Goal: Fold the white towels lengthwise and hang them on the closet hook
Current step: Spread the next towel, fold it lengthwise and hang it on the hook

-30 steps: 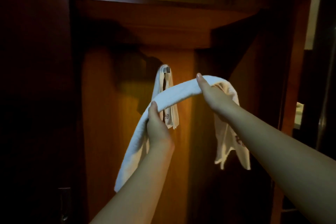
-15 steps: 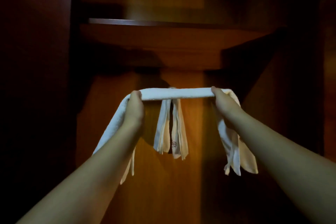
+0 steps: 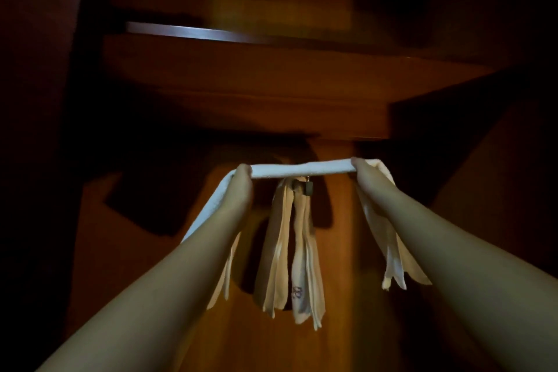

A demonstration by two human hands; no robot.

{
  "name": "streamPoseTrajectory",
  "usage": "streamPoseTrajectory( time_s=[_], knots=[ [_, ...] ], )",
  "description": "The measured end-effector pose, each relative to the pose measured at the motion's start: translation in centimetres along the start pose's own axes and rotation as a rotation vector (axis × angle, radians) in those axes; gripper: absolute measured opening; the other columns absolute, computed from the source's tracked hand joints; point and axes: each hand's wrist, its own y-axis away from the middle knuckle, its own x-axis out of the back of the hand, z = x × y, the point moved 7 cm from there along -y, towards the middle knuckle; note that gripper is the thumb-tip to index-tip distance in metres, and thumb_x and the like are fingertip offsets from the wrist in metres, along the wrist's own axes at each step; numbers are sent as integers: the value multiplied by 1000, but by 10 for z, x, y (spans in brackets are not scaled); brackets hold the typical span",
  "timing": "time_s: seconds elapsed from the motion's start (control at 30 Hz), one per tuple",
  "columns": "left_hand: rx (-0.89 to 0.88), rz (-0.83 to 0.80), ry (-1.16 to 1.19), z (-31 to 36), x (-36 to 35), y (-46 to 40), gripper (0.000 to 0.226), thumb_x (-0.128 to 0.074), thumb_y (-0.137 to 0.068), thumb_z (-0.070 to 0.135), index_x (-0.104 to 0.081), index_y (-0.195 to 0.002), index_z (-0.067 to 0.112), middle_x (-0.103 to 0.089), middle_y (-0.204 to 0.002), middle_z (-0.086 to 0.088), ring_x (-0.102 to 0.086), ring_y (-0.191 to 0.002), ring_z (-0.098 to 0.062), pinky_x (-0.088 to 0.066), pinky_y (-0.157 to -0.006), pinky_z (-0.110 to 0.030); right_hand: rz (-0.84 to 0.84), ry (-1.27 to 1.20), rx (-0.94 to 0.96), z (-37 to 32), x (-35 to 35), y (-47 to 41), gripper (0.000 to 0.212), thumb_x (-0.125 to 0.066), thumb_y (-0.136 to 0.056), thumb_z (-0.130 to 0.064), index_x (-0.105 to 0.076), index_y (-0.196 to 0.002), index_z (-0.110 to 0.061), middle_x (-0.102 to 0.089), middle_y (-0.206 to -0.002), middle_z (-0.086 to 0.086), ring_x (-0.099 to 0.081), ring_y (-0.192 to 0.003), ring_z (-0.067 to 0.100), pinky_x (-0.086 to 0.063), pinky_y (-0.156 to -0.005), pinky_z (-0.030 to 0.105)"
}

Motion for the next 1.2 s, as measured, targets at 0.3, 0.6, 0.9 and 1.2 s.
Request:
streamPoseTrajectory(
  time_s=[0.3, 0.6, 0.9, 1.2],
  knots=[
    [3, -60, 32, -41, -8, -17, 24, -40, -103, 27, -58, -90, 22, -71, -71, -2, -63, -52, 8, -42, -37, -8, 43, -33, -161, 63, -22, -12, 38, -54, -98, -46, -63, -114, -12, -62, -126, 16, -60, -102, 23, -38, -82, 30],
    [92, 26, -47, -84, 7, -8, 33, -42, -100, 40, -62, -115, 19, -72, -92, -5, -64, -86, -15, -42, -67, -27, -4, -77, -182, 84, -38, 8, 34, -53, -95, -40, -70, -111, -16, -71, -94, 6, -62, -82, 17, -40, -63, 29],
    [184, -148, -22, -111, -35, 30, 30, -42, -101, 26, -64, -83, 16, -63, -53, 1, -62, -49, -9, -42, -35, -16, -164, -153, -278, 114, -58, 45, 28, -48, -99, -39, -71, -105, -25, -72, -73, -4, -60, -65, 11, -36, -50, 27],
    [434, -259, -8, -136, -38, 66, 48, -31, -98, 33, -71, -96, 7, -74, -67, -7, -71, -55, -14, -47, -40, -17, -515, -76, -454, 132, -91, 79, 50, -38, -97, -55, -61, -117, -15, -69, -106, 7, -59, -101, 26, -41, -104, 49]
  ],
)
